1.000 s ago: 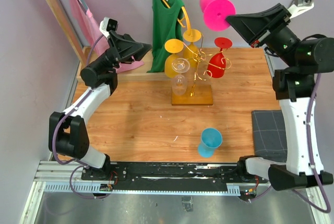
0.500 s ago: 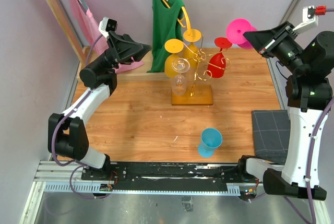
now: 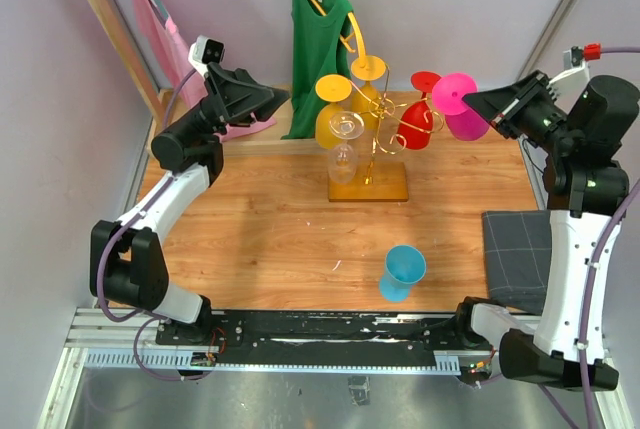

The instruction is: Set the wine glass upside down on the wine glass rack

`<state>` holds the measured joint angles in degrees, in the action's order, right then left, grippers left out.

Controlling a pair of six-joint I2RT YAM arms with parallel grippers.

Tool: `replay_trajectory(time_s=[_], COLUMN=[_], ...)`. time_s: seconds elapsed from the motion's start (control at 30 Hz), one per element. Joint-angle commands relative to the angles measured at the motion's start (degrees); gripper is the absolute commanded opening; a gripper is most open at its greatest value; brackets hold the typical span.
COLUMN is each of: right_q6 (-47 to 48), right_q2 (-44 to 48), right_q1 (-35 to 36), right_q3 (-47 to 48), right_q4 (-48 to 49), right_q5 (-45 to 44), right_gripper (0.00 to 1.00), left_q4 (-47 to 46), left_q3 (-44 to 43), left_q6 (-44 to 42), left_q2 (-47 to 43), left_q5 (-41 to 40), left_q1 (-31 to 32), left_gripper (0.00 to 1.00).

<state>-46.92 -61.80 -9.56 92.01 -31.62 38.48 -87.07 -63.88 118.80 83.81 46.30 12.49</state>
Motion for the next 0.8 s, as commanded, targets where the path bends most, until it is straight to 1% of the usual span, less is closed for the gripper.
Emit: replay_trajectory(time_s=[0.0,0.2,0.37,0.77], right_q6=[-2.7,-4.6,-7.5,-13.3], right_q2=[-0.7,-2.2,-2.8,-5.5], right_q1=[-1.7,-2.3,-2.7,-2.7], right_q3=[-2.5,-4.1,-6.8,-13.6], right_q4=[-0.1,0.7,4.1,12.3], right_q5=[1.9,1.5,1.6,4.9], right_gripper=[0.01,0.01,0.01,0.01], left_q4=[-14.9,-14.8,-14.8,-14.8], left_q3=[0.7,1.4,1.1,0.9], left_q6=[1.5,1.4,1.5,1.6], left_q2=[-1.7,-1.9,-1.4,-0.6], left_q5=[0.9,0.8,1.1,1.0], left_q1=[-0.5,-0.5,-0.5,-0.5], left_gripper=[0.48,0.48,0.48,0.48])
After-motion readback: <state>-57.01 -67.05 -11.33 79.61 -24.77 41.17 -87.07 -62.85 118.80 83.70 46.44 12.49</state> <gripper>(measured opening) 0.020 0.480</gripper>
